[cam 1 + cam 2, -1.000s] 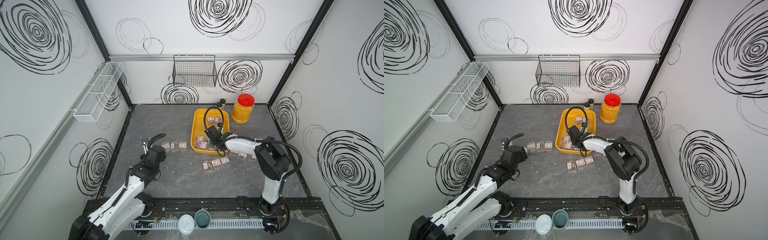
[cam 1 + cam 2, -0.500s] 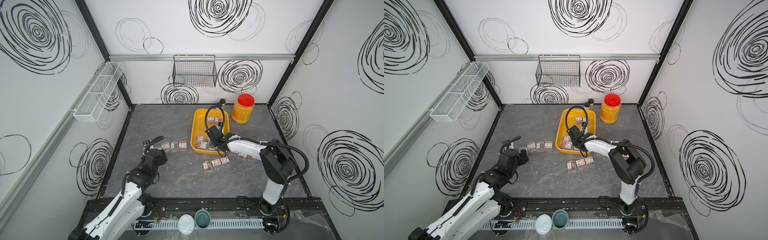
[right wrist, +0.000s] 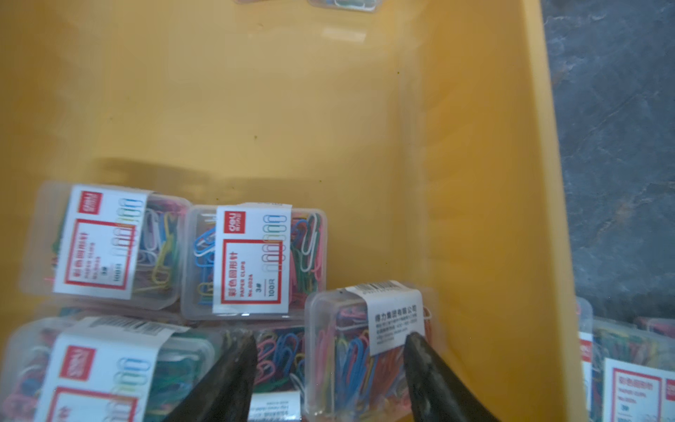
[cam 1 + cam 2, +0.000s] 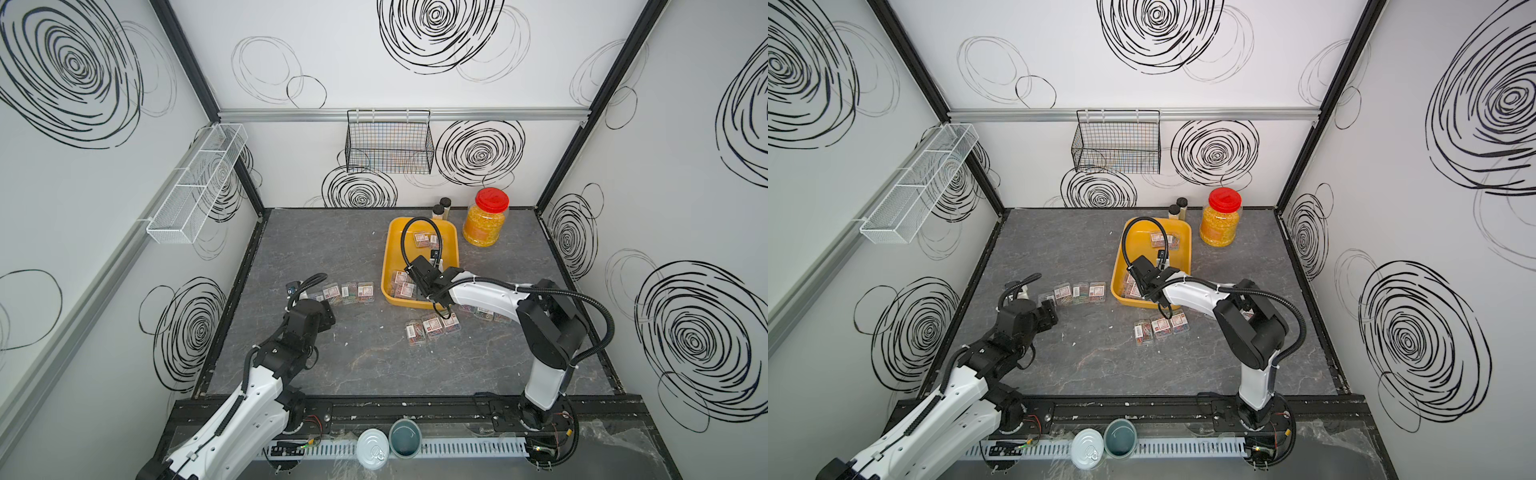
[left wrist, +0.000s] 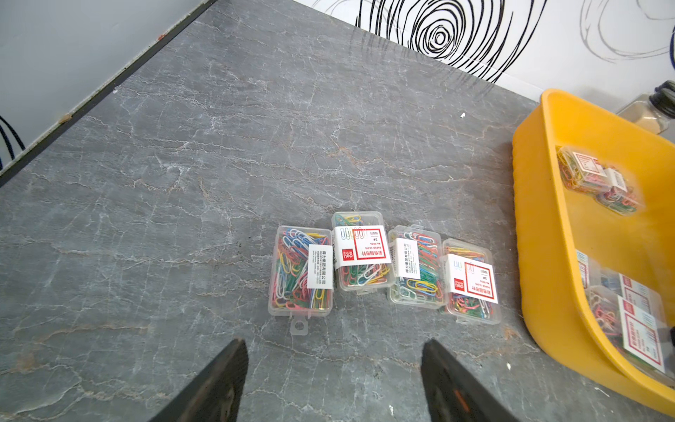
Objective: Take the paper clips out of the storage box
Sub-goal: Pick up the boxed paper clips from the storage box.
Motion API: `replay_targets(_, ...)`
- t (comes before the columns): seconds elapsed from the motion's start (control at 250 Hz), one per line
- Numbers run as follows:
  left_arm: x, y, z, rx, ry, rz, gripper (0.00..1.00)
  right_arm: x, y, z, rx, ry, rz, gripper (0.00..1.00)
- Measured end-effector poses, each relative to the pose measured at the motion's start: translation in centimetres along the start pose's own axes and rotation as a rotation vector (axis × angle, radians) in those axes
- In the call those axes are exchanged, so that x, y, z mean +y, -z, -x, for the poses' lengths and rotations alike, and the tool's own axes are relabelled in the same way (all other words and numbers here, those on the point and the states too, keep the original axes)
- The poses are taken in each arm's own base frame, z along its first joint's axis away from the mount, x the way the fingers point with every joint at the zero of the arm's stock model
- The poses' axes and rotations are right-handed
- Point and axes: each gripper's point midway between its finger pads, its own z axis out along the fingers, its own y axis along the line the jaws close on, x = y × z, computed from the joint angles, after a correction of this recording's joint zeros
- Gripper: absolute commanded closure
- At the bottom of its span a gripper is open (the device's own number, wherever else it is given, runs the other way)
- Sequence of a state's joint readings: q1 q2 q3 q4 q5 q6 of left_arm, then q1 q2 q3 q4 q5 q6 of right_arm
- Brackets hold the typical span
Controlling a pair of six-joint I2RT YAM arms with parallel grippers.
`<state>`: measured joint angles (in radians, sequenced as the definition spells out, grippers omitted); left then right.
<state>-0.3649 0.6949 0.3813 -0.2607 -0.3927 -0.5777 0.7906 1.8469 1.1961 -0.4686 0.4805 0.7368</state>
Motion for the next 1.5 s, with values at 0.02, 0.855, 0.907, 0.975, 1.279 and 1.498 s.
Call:
replay_targets(0.02,0.0,0.0,0.0,0.0,0.0,-0.001,0.21,-0.2,-0.3,-0.2,0.009,0.002,-0.01,0.34)
replay_targets(0.855,0.0,0.5,0.4,-0.026,0.011,-0.018,0.19,1.6,-1.4,4.4,0.01,-0.088,0.042,0.59)
replay_targets(0.907,0.0,0.5,0.4,-0.026,0.011,-0.017,0.19,1.7,-1.3,4.6,0.007,-0.088,0.044,0.59)
replay_targets(0.975,0.0,0.5,0.4,-0.027,0.011,-0.018,0.19,1.6,-1.2,4.7,0.004,-0.087,0.042,0.61)
replay_targets(1.279,0.0,0.8,0.6,-0.042,0.019,-0.028,0.18,0.7,-0.3,5.2,-0.023,-0.095,0.03,0.68)
replay_targets(1.498,-0.1,0.8,0.7,-0.045,0.02,-0.029,0.18,-0.2,0.4,5.1,-0.03,-0.105,0.026,0.63)
